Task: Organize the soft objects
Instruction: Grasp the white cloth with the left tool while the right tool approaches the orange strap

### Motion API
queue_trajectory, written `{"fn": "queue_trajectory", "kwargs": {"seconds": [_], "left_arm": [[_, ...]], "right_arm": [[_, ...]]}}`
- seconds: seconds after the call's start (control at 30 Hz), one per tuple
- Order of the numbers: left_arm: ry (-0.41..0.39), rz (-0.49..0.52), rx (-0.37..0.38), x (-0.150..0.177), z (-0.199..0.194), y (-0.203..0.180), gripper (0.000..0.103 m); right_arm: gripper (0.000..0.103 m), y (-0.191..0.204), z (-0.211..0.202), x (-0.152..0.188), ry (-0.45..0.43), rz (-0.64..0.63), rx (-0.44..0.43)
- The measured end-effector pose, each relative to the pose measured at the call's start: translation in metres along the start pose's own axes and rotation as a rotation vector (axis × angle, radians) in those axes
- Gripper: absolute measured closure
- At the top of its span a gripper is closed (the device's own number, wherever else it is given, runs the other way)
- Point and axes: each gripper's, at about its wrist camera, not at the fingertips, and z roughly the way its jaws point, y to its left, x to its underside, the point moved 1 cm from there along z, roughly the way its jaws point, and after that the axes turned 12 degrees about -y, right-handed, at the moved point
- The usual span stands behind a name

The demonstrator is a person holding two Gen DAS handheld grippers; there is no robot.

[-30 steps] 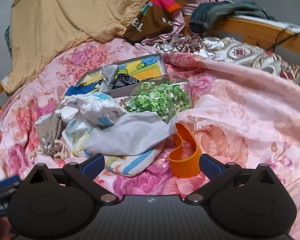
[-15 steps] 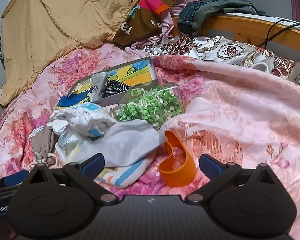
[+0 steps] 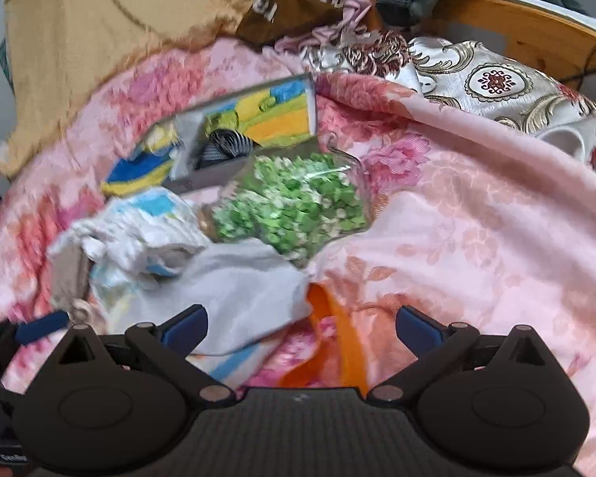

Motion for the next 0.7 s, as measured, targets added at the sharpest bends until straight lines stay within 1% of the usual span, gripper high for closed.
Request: {"fn": "queue_trajectory", "kwargs": {"seconds": [0.13,0.3,0.37,0.5,0.53,0.6,0.63,0.7], "left_arm": [[0.010,0.002,0.038,0.001,0.017,-0.013,0.001],[0.037,0.066,0.082,0.004,0.043,-0.031,0.001],[0.048,0.093,0.094,0.005,0.052,-0.035,0.001],[0.057,0.105,0.103,0.005,0.063,-0.035,0.002],[0.059,0.101,0.104,0.005,0.065,-0.035,0.003],[0.069,0.094,0.118,0.006,0.068,-0.033,0.013],[0.081,0.093,0.123,0.006,0.069,-0.033,0.016],[0.097,0.094,0.121,0.008,0.071,-0.032,0.026]], "right_arm": [[0.000,-0.013,0.011,0.007,0.093,0.057,0.009],[0.000,-0.023,0.012,0.007,0.099,0.086,0.049],[0.000,-0.026,0.016,0.008,0.117,0.088,0.071],[0.000,-0.024,0.026,0.011,0.158,0.069,0.070],[0.000,-0.023,0.028,0.012,0.164,0.066,0.069],[0.000,-0.023,0.031,0.013,0.175,0.065,0.066],[0.001,-0.022,0.032,0.014,0.181,0.066,0.064],[0.002,-0.022,0.034,0.015,0.192,0.066,0.059]]}}
